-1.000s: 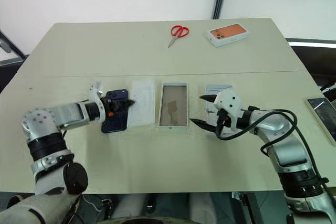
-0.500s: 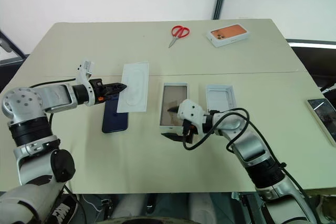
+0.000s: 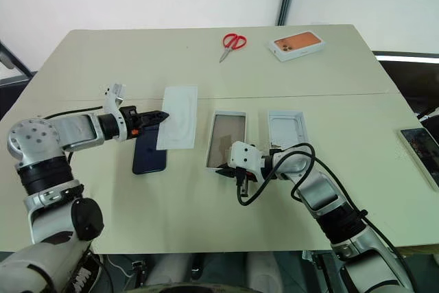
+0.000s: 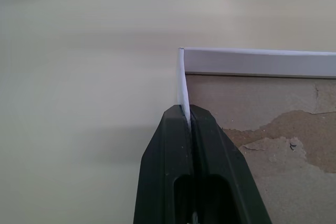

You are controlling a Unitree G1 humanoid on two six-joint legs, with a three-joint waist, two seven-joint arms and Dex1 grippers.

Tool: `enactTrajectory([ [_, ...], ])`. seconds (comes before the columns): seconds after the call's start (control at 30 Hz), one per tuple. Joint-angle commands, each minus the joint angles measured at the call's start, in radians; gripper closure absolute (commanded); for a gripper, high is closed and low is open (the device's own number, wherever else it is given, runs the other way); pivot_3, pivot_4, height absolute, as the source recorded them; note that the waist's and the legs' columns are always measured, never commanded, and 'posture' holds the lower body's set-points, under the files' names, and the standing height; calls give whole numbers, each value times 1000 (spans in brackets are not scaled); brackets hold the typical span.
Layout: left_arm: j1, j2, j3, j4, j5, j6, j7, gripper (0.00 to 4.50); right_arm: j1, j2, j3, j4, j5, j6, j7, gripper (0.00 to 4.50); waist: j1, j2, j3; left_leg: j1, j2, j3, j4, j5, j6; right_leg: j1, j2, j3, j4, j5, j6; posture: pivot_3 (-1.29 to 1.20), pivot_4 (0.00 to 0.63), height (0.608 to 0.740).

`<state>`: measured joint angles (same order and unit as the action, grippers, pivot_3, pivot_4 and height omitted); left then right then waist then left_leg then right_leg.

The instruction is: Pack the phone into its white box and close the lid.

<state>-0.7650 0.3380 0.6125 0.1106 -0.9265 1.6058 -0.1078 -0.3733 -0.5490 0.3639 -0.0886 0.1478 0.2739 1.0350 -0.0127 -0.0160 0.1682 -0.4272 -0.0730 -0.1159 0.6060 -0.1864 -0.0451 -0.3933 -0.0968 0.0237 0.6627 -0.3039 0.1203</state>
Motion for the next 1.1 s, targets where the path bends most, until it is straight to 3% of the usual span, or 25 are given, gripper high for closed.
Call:
enactTrajectory([
  [0.03,-29,-10,13,-26,-32,9,13,4500,0,43,-24,-121,67,66,-18,4461,-2,0,0,0,0,0,0,0,0,0,0,0,0,0,0,0,150,740],
  [0.17,-4,-27,-5,-42,-72,9,30,4500,21,57,-8,-159,72,110,-26,4461,-1,0,0,0,0,0,1,-1,0,0,0,0,0,0,1,0,150,740],
  [0.23,13,-36,-19,-56,-87,9,39,4500,29,65,-2,-163,85,131,-22,3891,1,0,0,0,0,0,1,-1,0,0,0,0,0,0,1,0,150,740],
  [0.37,32,-53,-22,-72,-104,9,59,4500,27,69,18,-149,17,82,-63,2133,1,0,0,0,0,0,1,-1,0,0,0,0,0,0,1,0,150,740],
  [0.53,55,-55,-32,-84,-127,9,84,4500,26,34,-53,-169,56,106,-63,2133,1,0,0,0,0,0,1,-1,0,0,0,0,0,0,1,0,150,740],
  [0.83,108,-138,-83,-132,-204,9,158,4500,122,-184,-336,-193,225,175,26,2133,18,-1,0,0,0,1,4,-6,8,2,0,0,0,-1,1,0,150,740],
  [1.1,126,-223,-141,-103,-158,9,202,4500,105,-175,-371,-80,173,86,-35,2133,19,-1,0,0,0,2,5,-6,8,2,0,1,0,-1,1,0,150,740],
])
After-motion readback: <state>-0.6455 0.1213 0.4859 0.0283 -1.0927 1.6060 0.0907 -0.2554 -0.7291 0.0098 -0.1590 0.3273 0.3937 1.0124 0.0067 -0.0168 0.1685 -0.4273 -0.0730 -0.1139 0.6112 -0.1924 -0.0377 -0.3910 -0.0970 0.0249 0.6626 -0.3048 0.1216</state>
